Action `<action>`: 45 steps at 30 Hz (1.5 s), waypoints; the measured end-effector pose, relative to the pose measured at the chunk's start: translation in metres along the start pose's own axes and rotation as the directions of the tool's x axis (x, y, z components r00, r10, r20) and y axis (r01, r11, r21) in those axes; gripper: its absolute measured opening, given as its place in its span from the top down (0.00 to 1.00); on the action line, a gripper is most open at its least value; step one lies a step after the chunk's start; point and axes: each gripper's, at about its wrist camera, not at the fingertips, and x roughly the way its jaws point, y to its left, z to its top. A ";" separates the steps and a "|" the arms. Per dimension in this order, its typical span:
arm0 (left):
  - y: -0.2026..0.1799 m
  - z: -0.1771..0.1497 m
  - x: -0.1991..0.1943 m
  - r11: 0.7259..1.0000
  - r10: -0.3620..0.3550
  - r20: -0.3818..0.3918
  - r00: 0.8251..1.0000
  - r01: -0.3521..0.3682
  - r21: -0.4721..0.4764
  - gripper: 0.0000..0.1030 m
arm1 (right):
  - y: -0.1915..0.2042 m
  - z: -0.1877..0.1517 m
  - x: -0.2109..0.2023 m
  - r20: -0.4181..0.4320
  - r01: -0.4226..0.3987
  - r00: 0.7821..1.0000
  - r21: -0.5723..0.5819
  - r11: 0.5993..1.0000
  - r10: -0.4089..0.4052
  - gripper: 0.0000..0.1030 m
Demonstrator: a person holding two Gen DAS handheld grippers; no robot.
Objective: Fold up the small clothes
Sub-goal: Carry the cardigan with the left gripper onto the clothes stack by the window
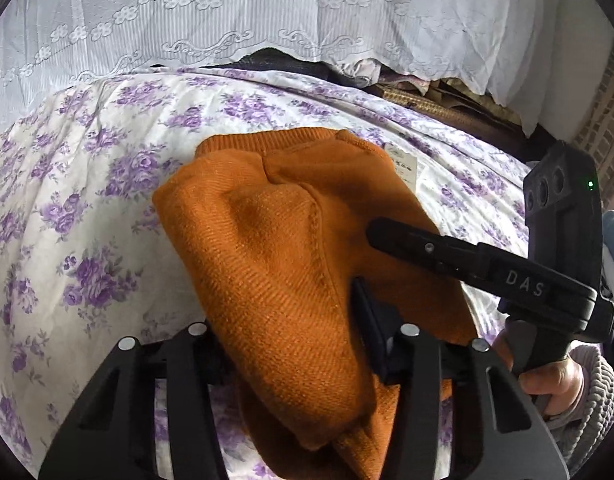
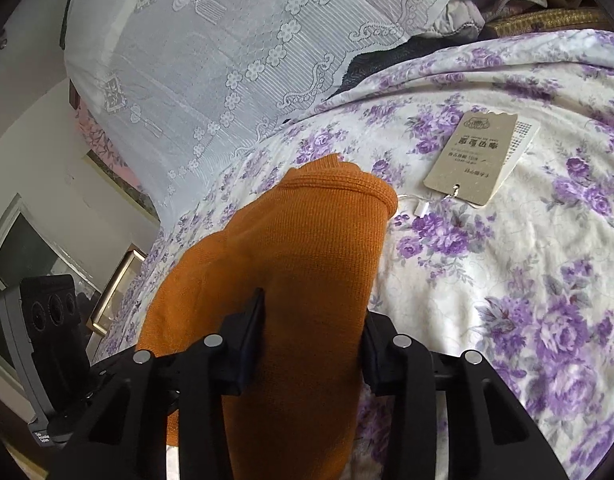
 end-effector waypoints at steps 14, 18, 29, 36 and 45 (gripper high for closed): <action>0.013 -0.006 0.018 0.994 -0.076 -0.099 0.992 0.067 -0.089 0.13 | -0.023 -0.007 -0.009 -0.027 -0.035 0.999 0.121 0.992 0.039 0.51; 0.015 -0.005 0.021 0.988 -0.121 -0.110 0.987 0.109 -0.106 0.13 | -0.024 -0.006 -0.004 -0.037 -0.042 0.998 0.127 0.991 0.047 0.48; -0.006 -0.012 -0.001 0.995 -0.096 -0.046 0.994 0.095 -0.028 0.62 | 0.001 -0.014 -0.020 0.035 0.009 0.999 -0.016 1.000 -0.009 0.62; -0.046 -0.031 -0.030 0.995 -0.011 0.010 1.000 0.010 0.094 0.65 | 0.008 -0.036 -0.060 0.092 0.049 0.995 -0.049 0.998 -0.044 0.62; -0.104 -0.064 -0.057 0.971 0.057 0.047 0.997 -0.066 0.231 0.65 | 0.001 -0.066 -0.110 0.107 0.066 0.992 -0.001 0.998 -0.065 0.62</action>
